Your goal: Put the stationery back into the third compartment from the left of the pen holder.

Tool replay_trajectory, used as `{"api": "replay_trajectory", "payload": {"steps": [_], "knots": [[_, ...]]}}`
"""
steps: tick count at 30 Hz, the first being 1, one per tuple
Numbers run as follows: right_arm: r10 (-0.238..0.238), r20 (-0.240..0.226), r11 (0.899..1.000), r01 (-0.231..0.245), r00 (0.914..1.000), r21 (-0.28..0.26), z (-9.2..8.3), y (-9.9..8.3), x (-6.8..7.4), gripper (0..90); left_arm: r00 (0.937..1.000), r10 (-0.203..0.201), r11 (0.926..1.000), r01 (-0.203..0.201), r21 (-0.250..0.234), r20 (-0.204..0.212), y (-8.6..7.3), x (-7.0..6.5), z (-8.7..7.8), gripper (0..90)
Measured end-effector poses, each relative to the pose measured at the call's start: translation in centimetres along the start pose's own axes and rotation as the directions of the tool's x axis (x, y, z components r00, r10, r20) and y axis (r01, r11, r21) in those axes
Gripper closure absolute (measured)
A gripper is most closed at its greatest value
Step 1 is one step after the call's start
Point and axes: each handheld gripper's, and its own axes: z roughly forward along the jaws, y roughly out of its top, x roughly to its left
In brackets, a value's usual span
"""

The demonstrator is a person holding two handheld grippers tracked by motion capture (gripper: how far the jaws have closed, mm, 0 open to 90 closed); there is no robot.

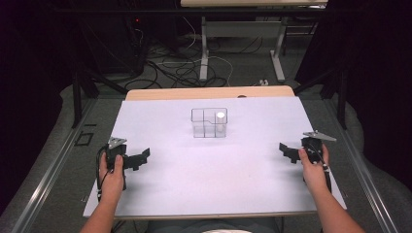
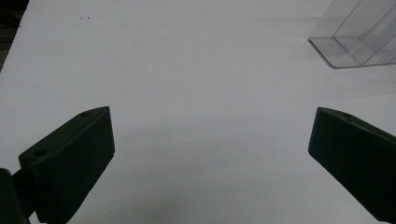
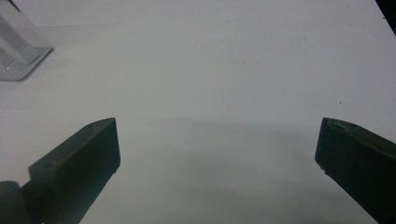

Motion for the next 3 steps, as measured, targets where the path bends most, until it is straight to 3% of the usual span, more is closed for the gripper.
{"api": "replay_trajectory", "payload": {"steps": [3], "knots": [[0.017, 0.002, 1.0, -0.017, 0.9999, 0.004, -0.04, 0.0, -0.03, 0.0, 1.0, 0.0, 1.0, 0.0, 0.001, -0.003, 0.02, 0.04, 0.01, 0.3]]}}
